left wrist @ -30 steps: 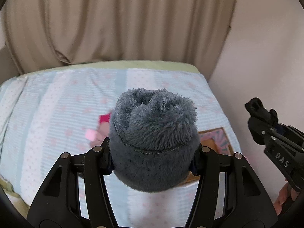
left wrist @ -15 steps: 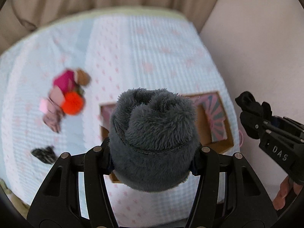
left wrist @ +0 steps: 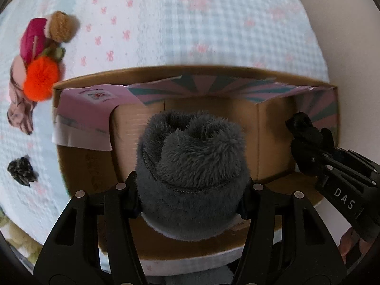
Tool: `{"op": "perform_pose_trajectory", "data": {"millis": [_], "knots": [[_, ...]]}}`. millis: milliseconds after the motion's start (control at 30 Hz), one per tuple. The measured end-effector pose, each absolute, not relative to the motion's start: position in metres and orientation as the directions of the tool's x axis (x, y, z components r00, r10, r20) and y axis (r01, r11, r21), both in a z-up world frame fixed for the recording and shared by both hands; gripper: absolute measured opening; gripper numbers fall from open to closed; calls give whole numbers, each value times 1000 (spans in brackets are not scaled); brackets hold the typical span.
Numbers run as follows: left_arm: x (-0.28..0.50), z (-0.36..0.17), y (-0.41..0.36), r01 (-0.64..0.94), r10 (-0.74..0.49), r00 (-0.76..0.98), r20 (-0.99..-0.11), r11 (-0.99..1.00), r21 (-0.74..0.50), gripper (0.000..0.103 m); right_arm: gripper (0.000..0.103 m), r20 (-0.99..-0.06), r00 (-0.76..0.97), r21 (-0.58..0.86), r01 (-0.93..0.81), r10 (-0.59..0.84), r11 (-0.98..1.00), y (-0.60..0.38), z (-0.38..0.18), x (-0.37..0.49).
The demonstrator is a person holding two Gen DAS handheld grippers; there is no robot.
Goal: Organize soft objects
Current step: 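Open both tools to drop the grey and black socks into the box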
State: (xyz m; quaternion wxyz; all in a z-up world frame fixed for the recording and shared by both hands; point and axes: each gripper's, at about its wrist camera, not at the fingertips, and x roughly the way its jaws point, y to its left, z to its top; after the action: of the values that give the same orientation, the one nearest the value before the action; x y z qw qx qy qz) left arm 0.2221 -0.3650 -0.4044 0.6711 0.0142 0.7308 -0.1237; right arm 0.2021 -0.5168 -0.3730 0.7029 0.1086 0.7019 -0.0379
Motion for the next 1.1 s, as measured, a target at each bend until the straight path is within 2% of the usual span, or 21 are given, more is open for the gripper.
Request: {"op": "perform_pose_trajectory", "data": {"millis": [67, 133, 167, 200, 233, 267, 633, 833, 1100], "knots": [[221, -406, -367, 208, -140, -97, -985, 966, -157, 57, 24, -993, -6, 113, 212, 117, 971, -519, -379, 201], [219, -402, -370, 244, -135, -73, -988, 958, -149, 78, 24, -991, -6, 133, 208, 137, 969, -520, -382, 201], [216, -400, -374, 273, -107, -56, -993, 955, -118, 100, 29, -989, 2, 147, 207, 149, 967, -520, -382, 200], [214, -397, -377, 303, -73, -37, -997, 950, -81, 103, 53, -988, 16, 154, 209, 154, 966, -521, -382, 200], [212, -396, -380, 326, -56, -26, -998, 943, -62, 103, 72, -986, 24, 164, 213, 162, 963, -523, -383, 200], [210, -396, -383, 351, -39, -18, -999, 935, -43, 103, 103, -985, 21, 174, 217, 173, 961, -524, -384, 199], [201, -376, -380, 382, -47, -11, -999, 923, -47, 103, 103, -981, 24, 194, 239, 194, 952, -524, -385, 192], [189, -355, -370, 381, -73, 37, -997, 923, -53, 102, 103, -980, 66, 198, 244, 187, 949, -525, -364, 187], [172, -299, -360, 401, -123, 146, -982, 914, -55, 103, 103, -974, 166, 191, 221, 156, 956, -512, -311, 170]]}}
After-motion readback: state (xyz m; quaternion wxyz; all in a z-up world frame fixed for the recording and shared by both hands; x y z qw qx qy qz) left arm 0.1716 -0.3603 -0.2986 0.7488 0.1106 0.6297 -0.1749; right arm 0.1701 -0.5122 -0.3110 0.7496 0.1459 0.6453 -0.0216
